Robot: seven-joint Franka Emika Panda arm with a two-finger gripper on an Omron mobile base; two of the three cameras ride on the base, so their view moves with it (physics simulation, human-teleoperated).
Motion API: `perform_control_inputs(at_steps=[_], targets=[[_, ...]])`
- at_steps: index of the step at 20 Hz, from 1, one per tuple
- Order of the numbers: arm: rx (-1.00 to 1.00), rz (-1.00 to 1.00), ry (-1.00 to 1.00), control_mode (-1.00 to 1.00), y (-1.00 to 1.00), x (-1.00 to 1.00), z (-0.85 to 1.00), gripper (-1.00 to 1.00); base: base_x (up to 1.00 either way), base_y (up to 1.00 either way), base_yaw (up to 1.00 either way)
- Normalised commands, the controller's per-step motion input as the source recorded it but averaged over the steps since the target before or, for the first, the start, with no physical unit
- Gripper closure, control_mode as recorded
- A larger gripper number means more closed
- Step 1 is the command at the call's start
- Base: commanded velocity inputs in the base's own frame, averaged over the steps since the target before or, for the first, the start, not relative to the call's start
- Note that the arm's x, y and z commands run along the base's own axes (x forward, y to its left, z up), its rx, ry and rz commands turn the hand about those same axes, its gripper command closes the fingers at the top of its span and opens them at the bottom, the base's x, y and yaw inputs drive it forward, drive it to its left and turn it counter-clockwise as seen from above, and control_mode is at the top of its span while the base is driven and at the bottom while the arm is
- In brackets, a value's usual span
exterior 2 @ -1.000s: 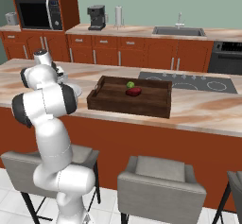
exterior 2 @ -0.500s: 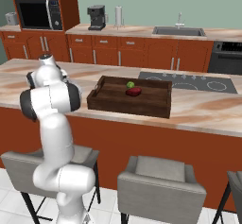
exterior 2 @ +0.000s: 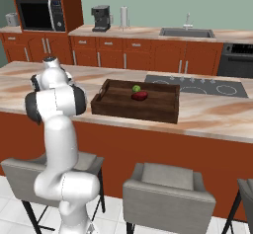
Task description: Create a steak meal by picking up the steak and asparagus from the tray and placing them on the plate. Leave the lime on the tray.
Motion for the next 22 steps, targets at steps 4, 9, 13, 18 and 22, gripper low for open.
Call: perform_control_inputs(at_steps=[4, 9, 13, 18, 22], targets=[[0.0, 0.0, -0.03, -1.0, 0.0, -0.06, 0.0, -1.0, 0.0, 0.0, 0.0], [0.0, 0.0, -0.08, -1.0, -0.06, -0.19, 0.05, -1.0, 0.0, 0.0, 0.0], [0.0, 0.0, -0.11, -1.0, -0.11, -0.25, 0.19, -1.0, 0.0, 0.0, 0.0], [0.0, 0.0, -0.13, -1.0, -0.26, -0.22, 0.57, -1.0, 0.0, 0.0, 0.0], [0.03, 0.0, -0.12, -1.0, -0.55, -0.26, 0.75, -1.0, 0.0, 0.0, 0.0]])
